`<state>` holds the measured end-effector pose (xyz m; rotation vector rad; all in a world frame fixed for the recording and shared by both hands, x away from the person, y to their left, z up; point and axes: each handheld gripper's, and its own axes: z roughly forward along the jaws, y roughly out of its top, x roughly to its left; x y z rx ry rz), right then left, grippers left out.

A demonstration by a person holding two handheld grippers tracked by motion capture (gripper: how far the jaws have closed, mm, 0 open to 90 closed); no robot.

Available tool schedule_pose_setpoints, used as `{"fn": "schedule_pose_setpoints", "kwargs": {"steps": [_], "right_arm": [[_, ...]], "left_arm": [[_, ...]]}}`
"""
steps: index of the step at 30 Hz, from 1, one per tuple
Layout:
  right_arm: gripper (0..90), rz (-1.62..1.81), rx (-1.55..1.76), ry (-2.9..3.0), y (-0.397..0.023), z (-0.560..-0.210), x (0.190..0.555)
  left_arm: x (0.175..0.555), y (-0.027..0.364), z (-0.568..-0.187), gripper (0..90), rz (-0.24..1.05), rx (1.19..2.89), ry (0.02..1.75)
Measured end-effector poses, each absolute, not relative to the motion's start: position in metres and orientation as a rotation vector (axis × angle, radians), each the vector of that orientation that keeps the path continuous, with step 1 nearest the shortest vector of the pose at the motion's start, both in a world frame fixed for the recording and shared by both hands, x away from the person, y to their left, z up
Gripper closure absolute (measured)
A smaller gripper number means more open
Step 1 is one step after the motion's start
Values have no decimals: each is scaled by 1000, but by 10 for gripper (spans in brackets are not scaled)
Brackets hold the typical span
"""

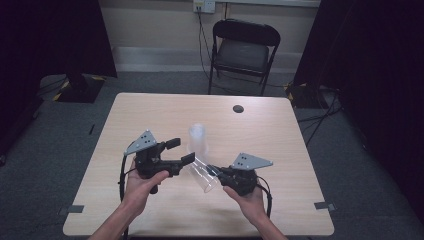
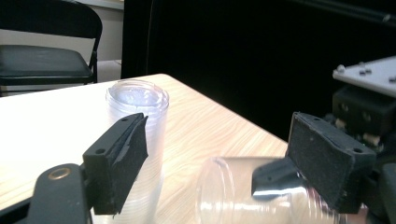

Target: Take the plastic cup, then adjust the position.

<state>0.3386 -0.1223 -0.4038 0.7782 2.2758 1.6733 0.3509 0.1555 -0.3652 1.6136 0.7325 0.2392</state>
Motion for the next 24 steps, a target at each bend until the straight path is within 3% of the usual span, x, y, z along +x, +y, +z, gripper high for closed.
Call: {"fn": "schedule_pose_setpoints", "kwargs": {"steps": [16,24], "right_arm": [[900,1570,890,2422,-130,-407,351],[900,1570,896,2482,-130,-409,357]], "left_arm": [[339,157,-382,225,315,1767,656],[335,158,-391,193,319,1805,635]]}}
